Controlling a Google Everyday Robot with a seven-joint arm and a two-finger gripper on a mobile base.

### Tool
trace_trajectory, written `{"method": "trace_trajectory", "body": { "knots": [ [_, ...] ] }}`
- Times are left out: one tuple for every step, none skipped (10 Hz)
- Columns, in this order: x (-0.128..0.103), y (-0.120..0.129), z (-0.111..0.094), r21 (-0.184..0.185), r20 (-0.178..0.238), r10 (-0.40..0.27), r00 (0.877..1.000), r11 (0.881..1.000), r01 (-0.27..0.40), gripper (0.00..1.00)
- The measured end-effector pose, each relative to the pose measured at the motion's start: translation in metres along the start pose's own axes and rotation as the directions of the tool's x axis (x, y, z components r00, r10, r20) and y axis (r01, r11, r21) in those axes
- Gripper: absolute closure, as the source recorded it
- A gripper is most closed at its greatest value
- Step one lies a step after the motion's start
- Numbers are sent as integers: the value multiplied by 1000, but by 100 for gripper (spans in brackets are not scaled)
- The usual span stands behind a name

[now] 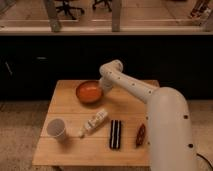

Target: Pick up the ceramic bowl

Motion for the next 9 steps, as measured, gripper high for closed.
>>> {"method": "trace_trajectory", "body": {
  "knots": [
    [2, -7, -14, 13, -12, -8, 1000, 1000, 8, 95],
    [5, -8, -21, 14, -18, -15, 1000, 1000, 15, 95],
    [5, -9, -24, 13, -17, -21, 1000, 1000, 21, 95],
    [1, -13, -22, 14, -15, -33, 999, 999, 33, 95],
    [-2, -18, -17, 14, -17, -51, 999, 999, 52, 95],
    [-4, -22, -15, 16, -23, -63, 998, 998, 63, 95],
    [-5, -27, -18, 18, -27, -74, 997, 997, 74, 95],
    [-5, -33, -26, 19, -37, -85, 996, 996, 86, 95],
    [-6, -38, -32, 19, -42, -98, 994, 995, 99, 91]
  ]
}}
